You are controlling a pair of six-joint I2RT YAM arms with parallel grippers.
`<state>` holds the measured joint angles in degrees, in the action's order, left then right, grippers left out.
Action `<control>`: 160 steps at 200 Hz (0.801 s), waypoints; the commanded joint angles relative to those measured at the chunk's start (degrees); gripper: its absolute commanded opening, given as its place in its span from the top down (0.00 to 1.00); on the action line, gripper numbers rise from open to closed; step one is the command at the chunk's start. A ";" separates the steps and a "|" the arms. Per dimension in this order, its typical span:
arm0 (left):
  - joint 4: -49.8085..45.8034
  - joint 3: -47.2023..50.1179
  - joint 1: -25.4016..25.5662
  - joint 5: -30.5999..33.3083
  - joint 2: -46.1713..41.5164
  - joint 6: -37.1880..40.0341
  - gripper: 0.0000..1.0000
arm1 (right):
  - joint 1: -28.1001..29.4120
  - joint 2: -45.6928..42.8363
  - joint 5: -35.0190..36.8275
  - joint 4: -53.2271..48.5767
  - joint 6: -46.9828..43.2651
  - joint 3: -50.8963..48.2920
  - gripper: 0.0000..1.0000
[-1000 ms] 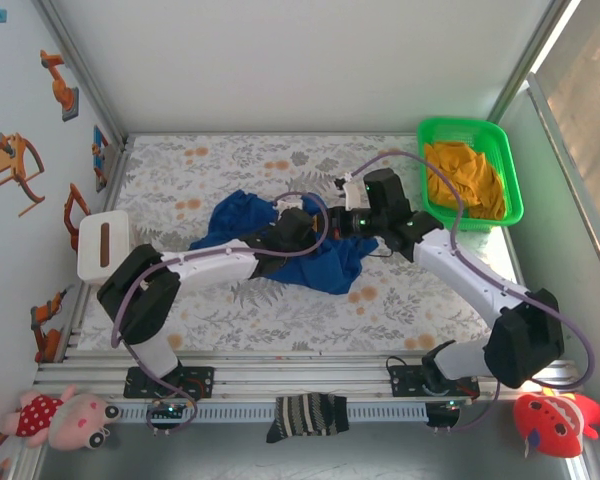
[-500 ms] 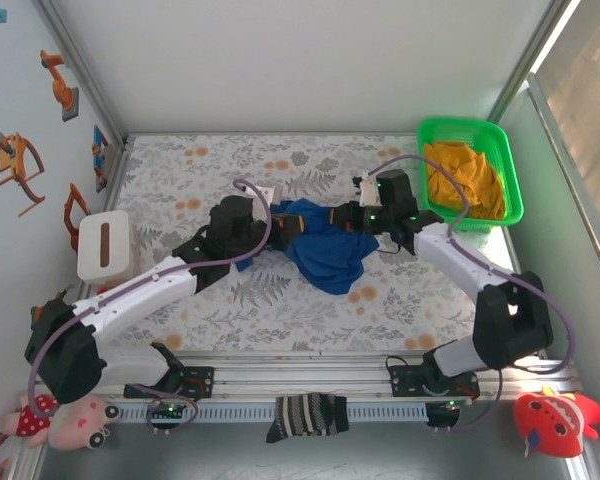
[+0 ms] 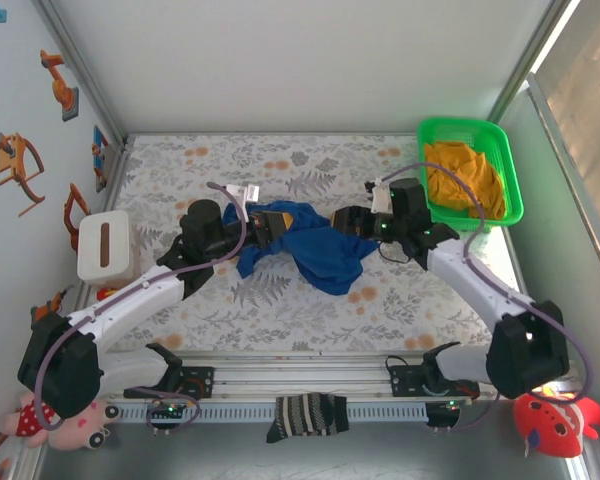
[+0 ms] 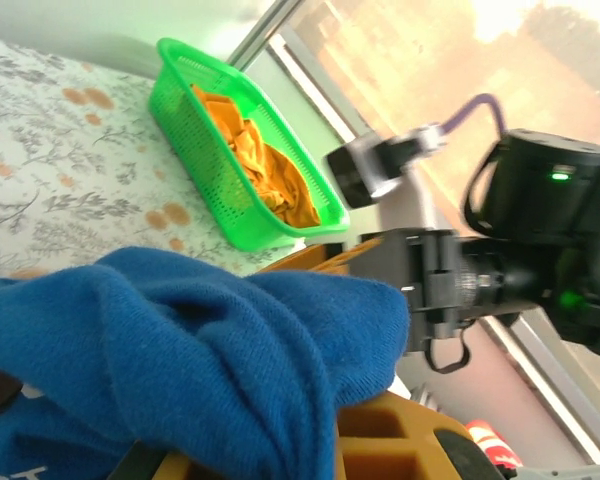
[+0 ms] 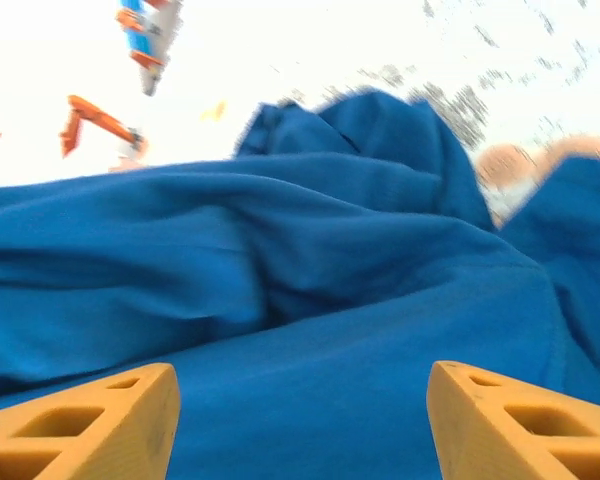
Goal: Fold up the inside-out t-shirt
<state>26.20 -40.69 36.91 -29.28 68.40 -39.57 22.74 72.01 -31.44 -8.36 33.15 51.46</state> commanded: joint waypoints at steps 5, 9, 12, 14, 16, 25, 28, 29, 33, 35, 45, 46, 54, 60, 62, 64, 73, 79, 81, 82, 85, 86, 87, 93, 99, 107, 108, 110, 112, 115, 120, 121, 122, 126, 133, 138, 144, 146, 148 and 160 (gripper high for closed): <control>5.25 0.46 -0.32 -3.42 -1.15 -1.92 1.00 | 3.74 -3.45 1.15 -1.70 -0.33 1.38 0.40; 5.25 0.44 -0.33 -3.45 -1.25 -1.91 1.00 | 4.42 -3.31 1.26 -1.58 -0.30 1.91 0.40; 5.22 0.41 -0.32 -3.50 -1.19 -1.91 1.00 | 4.82 -3.05 1.38 -1.50 -0.36 2.35 0.40; 5.19 0.43 -0.34 -3.50 -1.30 -1.91 1.00 | 5.16 -2.85 1.40 -1.46 -0.43 2.60 0.40; 5.14 0.43 -0.34 -3.51 -1.31 -1.91 1.00 | 5.55 -2.73 1.56 -1.48 -0.51 2.92 0.40; 4.93 0.34 -0.31 -3.52 -1.43 -2.00 1.00 | 6.83 -1.51 2.37 -1.59 -0.87 4.39 0.40; 4.86 0.28 -0.28 -3.51 -1.58 -2.00 1.00 | 7.26 -1.10 2.49 -1.57 -1.00 4.81 0.40; 4.85 0.22 -0.31 -3.51 -1.59 -2.00 1.00 | 7.33 -0.91 2.55 -1.53 -0.99 4.93 0.40; 4.63 0.25 -0.26 -3.51 -1.71 -2.00 1.00 | 7.77 -0.13 2.69 -1.29 -1.09 5.44 0.40; 4.65 0.15 -0.26 -3.51 -1.72 -2.00 1.00 | 7.91 0.15 2.70 -1.19 -1.03 5.68 0.40; 4.25 0.07 -0.31 -3.51 -1.88 -1.92 1.00 | 8.64 2.15 2.55 -0.32 -0.77 6.71 0.41; 4.23 0.07 -0.28 -3.51 -1.92 -1.92 1.00 | 8.68 2.34 2.54 -0.24 -0.74 6.80 0.41; 3.74 -0.05 -0.28 -3.51 -2.03 -1.83 1.00 | 9.26 3.72 2.50 0.37 -0.55 7.53 0.42; 3.65 0.06 -0.30 -3.49 -2.12 -1.81 1.00 | 9.78 4.53 2.44 0.82 -0.34 8.06 0.43; 3.57 0.08 -0.27 -3.50 -2.13 -1.87 1.00 | 9.95 4.78 2.44 0.94 -0.27 8.24 0.43; 3.53 0.04 -0.26 -3.51 -2.13 -1.83 1.00 | 10.13 5.00 2.50 1.08 -0.27 8.40 0.44; 3.53 0.23 -0.32 -3.49 -2.29 -1.90 1.00 | 10.71 6.17 2.63 1.63 -0.02 8.89 0.46; 3.59 0.29 -0.33 -3.43 -2.38 -1.96 1.00 | 11.19 6.74 2.68 1.98 0.12 9.28 0.49; 3.64 0.40 -0.34 -3.44 -2.37 -1.99 1.00 | 11.25 6.85 2.70 2.02 0.20 9.45 0.50; 3.66 0.41 -0.30 -3.47 -2.38 -1.99 1.00 | 11.31 6.93 2.70 2.03 0.22 9.49 0.50; 3.71 0.42 -0.30 -3.50 -2.39 -2.07 1.00 | 11.43 7.16 2.81 2.03 0.25 9.64 0.53; 3.70 0.47 -0.32 -3.50 -2.35 -2.08 1.00 | 11.44 7.37 2.80 2.08 0.25 9.67 0.53; 3.69 0.50 -0.33 -3.46 -2.33 -2.17 1.00 | 11.49 7.45 2.79 2.14 0.25 9.69 0.53; 3.97 0.73 -0.33 -3.48 -2.36 -2.25 1.00 | 11.62 7.79 2.81 2.31 0.38 10.01 0.57; 4.10 0.88 -0.30 -3.51 -2.36 -2.41 1.00 | 11.63 8.11 2.84 2.43 0.43 10.16 0.63; 4.17 1.13 -0.30 -3.43 -2.30 -2.52 1.00 | 11.62 8.31 2.96 2.38 0.42 10.37 0.78; 4.19 1.18 -0.28 -3.42 -2.26 -2.53 1.00 | 11.67 8.32 2.96 2.38 0.42 10.35 0.81; 4.14 1.30 -0.30 -3.42 -2.30 -2.59 1.00 | 11.63 8.32 2.96 2.25 0.32 10.46 0.85; 4.17 1.37 -0.40 -3.42 -2.26 -2.68 1.00 | 11.63 8.32 3.05 2.11 0.27 10.51 0.89; 4.29 1.54 -0.36 -3.37 -2.32 -2.74 1.00 | 11.62 8.25 3.11 2.00 0.17 10.65 0.95; 4.45 1.87 -0.41 -3.22 -2.31 -2.87 1.00 | 11.62 8.01 3.30 1.53 -0.24 10.77 1.00; 4.47 1.94 -0.42 -3.19 -2.31 -2.92 1.00 | 11.62 7.95 3.31 1.43 -0.30 10.81 1.00; 4.47 2.07 -0.43 -3.17 -2.35 -2.94 1.00 | 11.62 7.92 3.31 1.38 -0.38 10.83 1.00; 4.64 2.31 -0.44 -3.01 -2.35 -3.11 1.00 | 11.67 7.66 3.46 0.80 -0.67 10.98 1.00; 4.63 2.83 -0.60 -2.68 -2.39 -3.38 1.00 | 11.54 6.89 3.73 -0.09 -1.26 11.40 1.00; 4.51 3.30 -0.87 -2.22 -2.39 -3.60 1.00 | 11.43 6.28 3.85 -0.89 -1.81 11.55 1.00; 4.38 3.87 -1.35 -1.60 -2.35 -3.86 1.00 | 11.21 5.26 3.84 -1.64 -2.15 11.85 1.00; 4.39 4.10 -1.50 -1.38 -2.32 -3.98 1.00 | 11.12 4.92 3.84 -1.88 -2.19 11.83 1.00; 4.39 4.34 -1.69 -1.08 -2.38 -4.12 1.00 | 10.99 4.57 3.84 -2.04 -2.25 11.82 1.00; 4.46 5.80 -3.06 0.27 -2.23 -4.86 1.00 | 10.27 2.06 3.02 -2.50 -1.98 11.95 1.00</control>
<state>28.38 -37.12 35.99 -30.83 67.35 -42.41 34.13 79.22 -28.47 -9.37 32.67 61.04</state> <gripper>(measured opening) 0.046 0.046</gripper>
